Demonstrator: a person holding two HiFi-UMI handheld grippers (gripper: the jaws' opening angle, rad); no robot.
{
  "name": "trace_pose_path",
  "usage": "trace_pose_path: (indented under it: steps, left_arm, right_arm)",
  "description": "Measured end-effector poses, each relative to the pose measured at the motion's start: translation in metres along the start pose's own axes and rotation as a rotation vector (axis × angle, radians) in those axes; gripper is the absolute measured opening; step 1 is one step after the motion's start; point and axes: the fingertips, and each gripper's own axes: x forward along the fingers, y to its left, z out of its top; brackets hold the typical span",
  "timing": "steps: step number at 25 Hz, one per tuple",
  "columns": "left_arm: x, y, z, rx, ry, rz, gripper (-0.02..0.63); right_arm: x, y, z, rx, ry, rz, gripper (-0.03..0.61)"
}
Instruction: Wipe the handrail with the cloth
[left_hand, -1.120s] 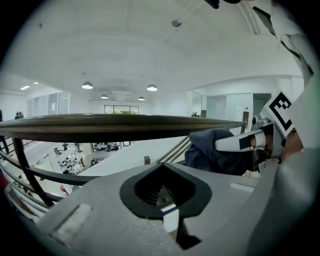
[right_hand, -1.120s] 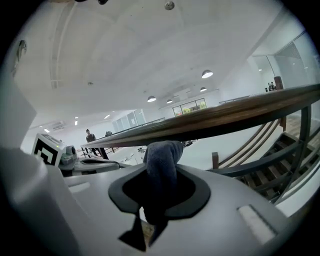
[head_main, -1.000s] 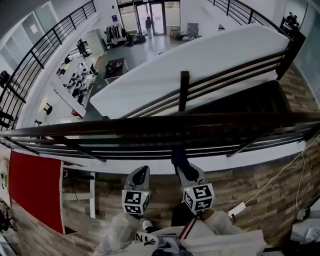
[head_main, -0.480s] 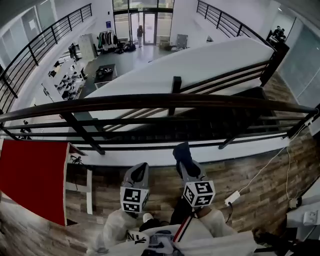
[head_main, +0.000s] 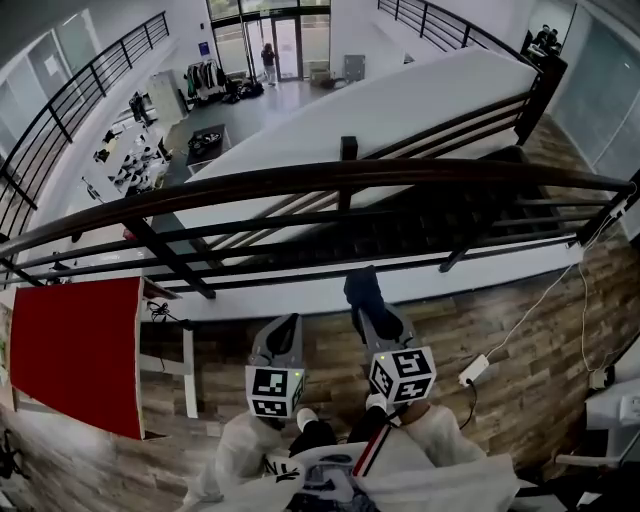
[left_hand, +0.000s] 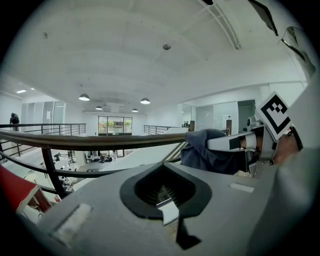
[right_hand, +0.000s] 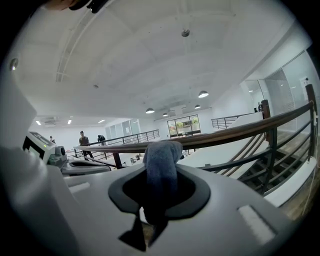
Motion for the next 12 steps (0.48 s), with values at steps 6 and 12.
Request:
trace_pose_path:
  steps: [6,12]
  left_arm:
    - [0.016,-0.025,-0.001,-0.007,0.014,0.039,0.003]
    - [0.024,-0.034,0.001,-0.001,0.003,0.049,0.003]
  right_arm:
    - [-0.006,-0.022,-0.003,-0.021,0.019,0.033,0.072]
    - [-0.011,-0.034,-0.004,-0.022,0.021,0.036,0.072]
